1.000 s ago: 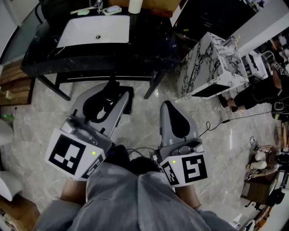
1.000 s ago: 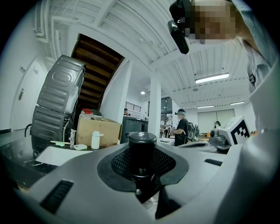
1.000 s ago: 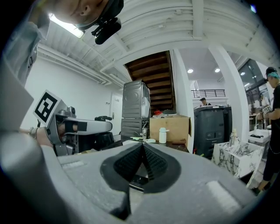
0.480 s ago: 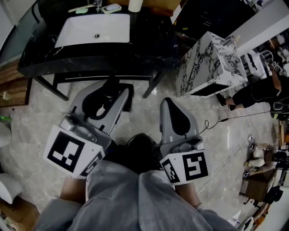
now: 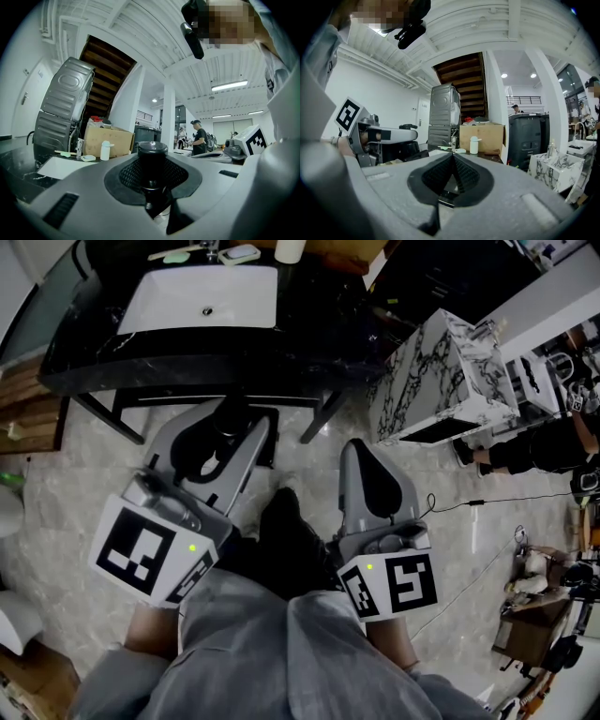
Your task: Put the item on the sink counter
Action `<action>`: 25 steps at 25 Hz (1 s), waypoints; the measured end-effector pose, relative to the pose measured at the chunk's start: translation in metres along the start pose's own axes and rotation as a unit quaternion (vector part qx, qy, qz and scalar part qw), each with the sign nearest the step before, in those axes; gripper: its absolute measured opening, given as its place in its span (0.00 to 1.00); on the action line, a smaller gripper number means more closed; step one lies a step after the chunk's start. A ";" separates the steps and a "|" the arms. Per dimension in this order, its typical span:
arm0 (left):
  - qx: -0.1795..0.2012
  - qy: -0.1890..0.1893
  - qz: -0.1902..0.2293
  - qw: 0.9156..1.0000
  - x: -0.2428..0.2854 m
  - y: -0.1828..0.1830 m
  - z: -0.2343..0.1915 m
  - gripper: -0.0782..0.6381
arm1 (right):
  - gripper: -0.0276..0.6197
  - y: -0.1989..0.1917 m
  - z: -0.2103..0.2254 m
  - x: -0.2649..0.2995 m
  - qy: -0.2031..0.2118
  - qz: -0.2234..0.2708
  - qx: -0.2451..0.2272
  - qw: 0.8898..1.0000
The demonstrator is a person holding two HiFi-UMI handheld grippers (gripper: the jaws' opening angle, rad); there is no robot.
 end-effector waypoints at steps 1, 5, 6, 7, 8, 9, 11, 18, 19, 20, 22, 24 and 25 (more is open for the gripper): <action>0.001 0.001 0.000 1.000 0.003 0.000 -0.002 0.24 | 0.04 0.000 0.002 0.004 0.001 0.000 0.000 1.000; 0.001 0.006 -0.003 1.000 0.014 -0.001 -0.009 0.24 | 0.04 -0.001 0.008 0.020 0.011 -0.001 0.002 1.000; 0.001 0.009 -0.004 1.000 0.016 -0.001 -0.011 0.24 | 0.04 -0.001 0.010 0.024 0.014 -0.001 0.001 1.000; 0.001 0.012 -0.004 1.000 0.020 -0.001 -0.014 0.24 | 0.04 0.000 0.012 0.028 0.016 0.000 0.000 1.000; 0.000 0.015 -0.004 1.000 0.023 0.000 -0.017 0.24 | 0.04 0.002 0.015 0.032 0.016 0.002 -0.001 1.000; 0.000 0.017 -0.003 1.000 0.028 0.000 -0.019 0.24 | 0.04 0.003 0.019 0.037 0.017 0.004 -0.002 1.000; 0.001 0.021 -0.001 1.000 0.039 0.001 -0.025 0.24 | 0.04 0.003 0.028 0.047 0.019 0.002 -0.002 1.000; 0.001 0.036 0.000 0.999 0.087 0.003 -0.044 0.24 | 0.04 0.006 0.064 0.088 0.038 0.003 -0.002 0.999; 0.000 0.039 0.000 0.999 0.095 0.003 -0.047 0.24 | 0.04 0.006 0.070 0.095 0.041 0.004 -0.001 0.999; -0.001 0.042 0.000 0.999 0.103 0.003 -0.051 0.24 | 0.04 0.007 0.076 0.102 0.044 0.005 0.000 0.999; -0.002 0.050 -0.003 0.999 0.120 0.002 -0.058 0.24 | 0.04 0.009 0.089 0.118 0.053 0.011 0.000 0.999; -0.003 0.060 -0.006 0.998 0.137 0.002 -0.066 0.24 | 0.04 0.011 0.103 0.135 0.063 0.013 0.001 0.998; -0.003 0.065 -0.008 0.998 0.145 0.003 -0.070 0.24 | 0.04 0.010 0.109 0.142 0.068 0.008 0.003 0.998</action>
Point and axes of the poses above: the fingertips, and each gripper's own axes: x forward along the fingers, z to its right, y out of its top, the point moved 4 cm from there along -x, backward along the fingers, and after that the axes turned 5 degrees about -y, right-handed, at the moved point
